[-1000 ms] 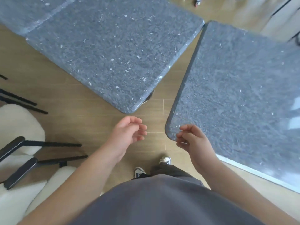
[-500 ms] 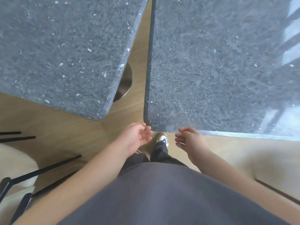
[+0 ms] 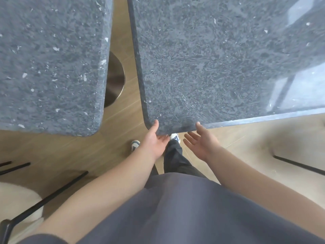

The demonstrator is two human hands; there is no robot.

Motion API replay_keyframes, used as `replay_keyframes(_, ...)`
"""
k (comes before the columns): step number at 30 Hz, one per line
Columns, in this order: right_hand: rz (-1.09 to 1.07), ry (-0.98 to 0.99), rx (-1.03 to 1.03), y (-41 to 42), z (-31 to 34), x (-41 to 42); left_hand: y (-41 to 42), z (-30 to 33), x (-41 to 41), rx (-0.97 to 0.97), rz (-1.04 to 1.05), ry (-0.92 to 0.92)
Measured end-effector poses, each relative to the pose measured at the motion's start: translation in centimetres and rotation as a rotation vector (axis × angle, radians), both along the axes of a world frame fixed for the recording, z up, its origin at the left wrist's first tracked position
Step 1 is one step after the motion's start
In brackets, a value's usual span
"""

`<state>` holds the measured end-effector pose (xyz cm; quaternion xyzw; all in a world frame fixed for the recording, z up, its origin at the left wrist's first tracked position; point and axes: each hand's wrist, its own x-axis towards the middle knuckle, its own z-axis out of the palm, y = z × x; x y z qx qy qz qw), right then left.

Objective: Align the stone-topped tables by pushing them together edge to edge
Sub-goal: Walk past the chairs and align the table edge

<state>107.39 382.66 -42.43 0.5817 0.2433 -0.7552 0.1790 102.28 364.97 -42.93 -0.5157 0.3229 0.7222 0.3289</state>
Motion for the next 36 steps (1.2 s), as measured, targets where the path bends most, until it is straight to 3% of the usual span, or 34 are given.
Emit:
replay_keyframes(5, -0.244, 0.064, 0.044, -1.3, -0.7, -1.3, 0.6, -1.2, -0.7, 0.021, 0.122, 0.064)
replay_keyframes(17, -0.546, 0.02, 0.143, 4.5, -2.3, -2.9, -0.4, -2.0, -1.3, 0.028, 0.057, 0.067)
replay_keyframes(36, -0.496, -0.15, 0.244, 5.1, -2.0, -3.1, -0.6, -1.3, -1.8, 0.041, -0.014, 0.097)
